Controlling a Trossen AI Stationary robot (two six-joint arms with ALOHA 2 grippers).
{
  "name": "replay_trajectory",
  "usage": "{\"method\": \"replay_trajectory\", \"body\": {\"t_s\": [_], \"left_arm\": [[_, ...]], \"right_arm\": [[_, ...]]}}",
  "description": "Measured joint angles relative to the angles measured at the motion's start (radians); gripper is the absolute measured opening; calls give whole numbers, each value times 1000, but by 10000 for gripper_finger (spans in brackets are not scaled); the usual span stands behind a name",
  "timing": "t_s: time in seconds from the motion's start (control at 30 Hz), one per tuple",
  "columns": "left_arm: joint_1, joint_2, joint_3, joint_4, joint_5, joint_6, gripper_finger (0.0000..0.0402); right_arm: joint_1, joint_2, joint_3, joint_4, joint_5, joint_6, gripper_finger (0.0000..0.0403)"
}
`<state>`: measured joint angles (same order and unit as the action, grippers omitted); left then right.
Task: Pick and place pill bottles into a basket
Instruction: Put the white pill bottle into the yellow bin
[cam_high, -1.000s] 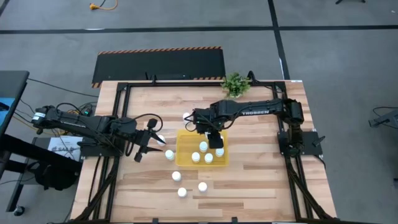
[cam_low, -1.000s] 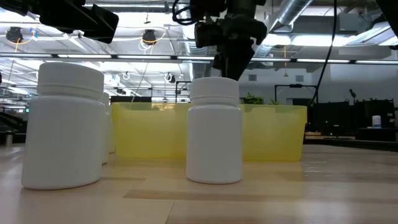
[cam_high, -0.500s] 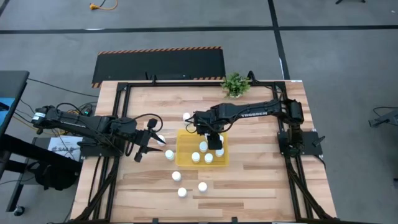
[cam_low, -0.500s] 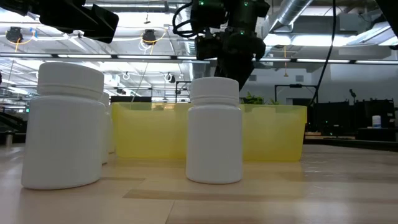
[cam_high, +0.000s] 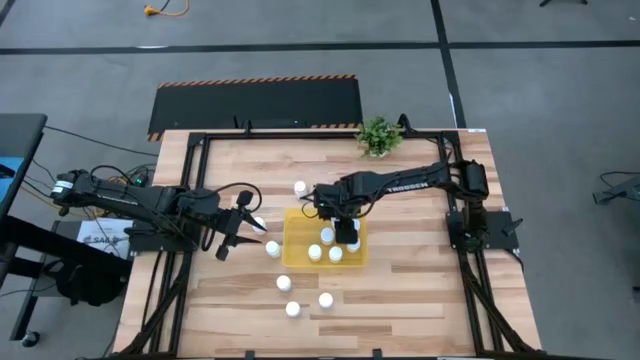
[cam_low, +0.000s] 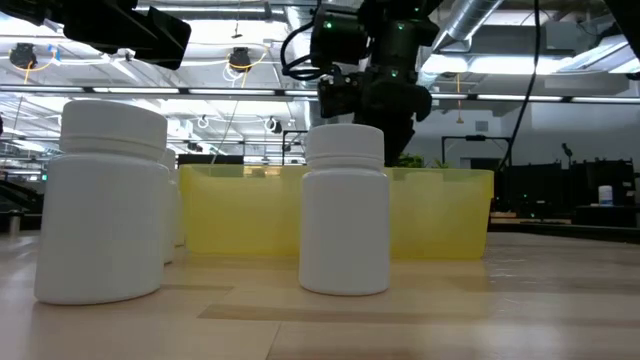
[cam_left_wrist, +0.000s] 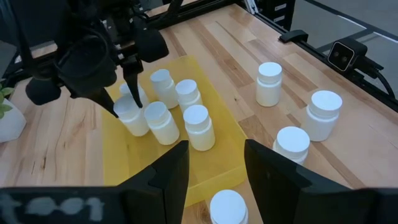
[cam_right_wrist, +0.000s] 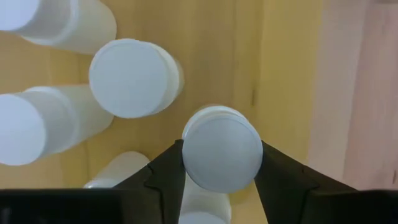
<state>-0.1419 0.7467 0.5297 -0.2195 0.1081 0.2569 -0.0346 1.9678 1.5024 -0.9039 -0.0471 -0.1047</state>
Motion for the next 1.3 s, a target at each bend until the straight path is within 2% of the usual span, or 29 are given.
{"method": "replay_trajectory", "body": {"t_s": [0.57, 0.97, 1.3], "left_arm": [[0, 0, 0, 0, 0, -5, 144], [0, 0, 0, 0, 0, -6, 144], [0, 0, 0, 0, 0, -6, 144]], "right_arm": [[2, 0, -3, 1, -3, -8, 177], [2, 0, -3, 0, -5, -8, 217], [2, -3, 1, -13, -6, -8, 218]]}}
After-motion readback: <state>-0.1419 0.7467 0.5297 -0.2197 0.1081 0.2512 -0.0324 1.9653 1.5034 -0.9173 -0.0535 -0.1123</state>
